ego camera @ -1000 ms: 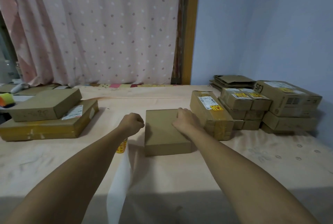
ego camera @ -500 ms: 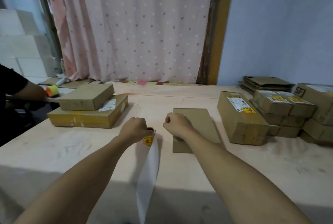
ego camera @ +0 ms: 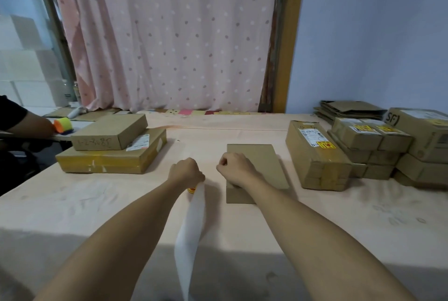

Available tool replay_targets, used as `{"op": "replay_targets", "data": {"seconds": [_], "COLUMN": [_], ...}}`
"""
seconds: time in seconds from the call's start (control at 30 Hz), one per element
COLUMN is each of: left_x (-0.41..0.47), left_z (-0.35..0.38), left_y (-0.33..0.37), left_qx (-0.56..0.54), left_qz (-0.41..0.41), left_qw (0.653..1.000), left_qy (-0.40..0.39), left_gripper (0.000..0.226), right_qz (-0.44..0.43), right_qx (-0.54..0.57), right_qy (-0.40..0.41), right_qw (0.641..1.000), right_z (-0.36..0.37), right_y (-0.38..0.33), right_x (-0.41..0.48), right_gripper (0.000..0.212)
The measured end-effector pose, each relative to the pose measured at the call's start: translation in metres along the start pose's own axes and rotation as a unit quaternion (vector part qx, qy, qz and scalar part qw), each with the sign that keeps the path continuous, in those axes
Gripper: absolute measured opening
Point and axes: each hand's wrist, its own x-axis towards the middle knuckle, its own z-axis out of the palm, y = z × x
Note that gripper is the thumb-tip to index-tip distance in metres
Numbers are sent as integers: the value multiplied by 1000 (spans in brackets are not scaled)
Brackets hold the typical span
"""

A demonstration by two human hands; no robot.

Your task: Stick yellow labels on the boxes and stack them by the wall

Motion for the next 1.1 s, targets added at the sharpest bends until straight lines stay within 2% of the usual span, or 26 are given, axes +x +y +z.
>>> {"op": "replay_targets", "data": {"seconds": [0.1, 0.17, 0.23, 0.37, 0.43, 0.5, 0.57, 0.7, 0.77, 0.83, 0.93, 1.1], "left_x": [7, 5, 2, -7, -8, -8, -9, -11, -11, -9, -6, -11], "left_z": [-6, -15, -22, -36, -38, -38, -39, -38, -37, -37, -32, -29], "left_y": [-2, -5, -10, -10, -11, -12, -10, -6, -2, 0, 2, 8], "left_qx": [-228, -343, -412, -453, -467, -471, -463, -458, -487, -530, -536, -527], "left_qz": [-20, 8, 62, 116, 137, 151, 147, 142, 119, 96, 116, 120], "left_qw": [973, 939, 909, 884, 873, 869, 874, 875, 860, 837, 830, 835], "left_qy": [7, 10, -2, -17, -22, -29, -33, -64, -94, -102, -101, -101], "left_gripper": [28, 27, 32, 22, 7, 5, 5, 4, 7, 26, 39, 12], "right_qz": [45, 66, 85, 140, 143, 136, 118, 72, 52, 42, 55, 88], "right_qx": [82, 141, 216, 418, 440, 468, 499, 497, 493, 483, 456, 452], "right_qy": [15, 29, 11, -45, -47, -41, -33, -29, -32, -46, -76, -71], "right_qw": [996, 987, 973, 896, 885, 872, 858, 865, 868, 874, 885, 885], "right_z": [-4, -8, -10, -13, -16, -19, -19, -21, -25, -25, -30, -30], "right_y": [6, 7, 3, -13, -15, -16, -15, -11, -7, -3, -4, 0], "right_x": [0, 0, 1, 3, 1, -1, 2, 0, -1, -3, -10, -6], "right_gripper": [21, 36, 47, 52, 32, 11, 6, 6, 6, 6, 8, 26]}}
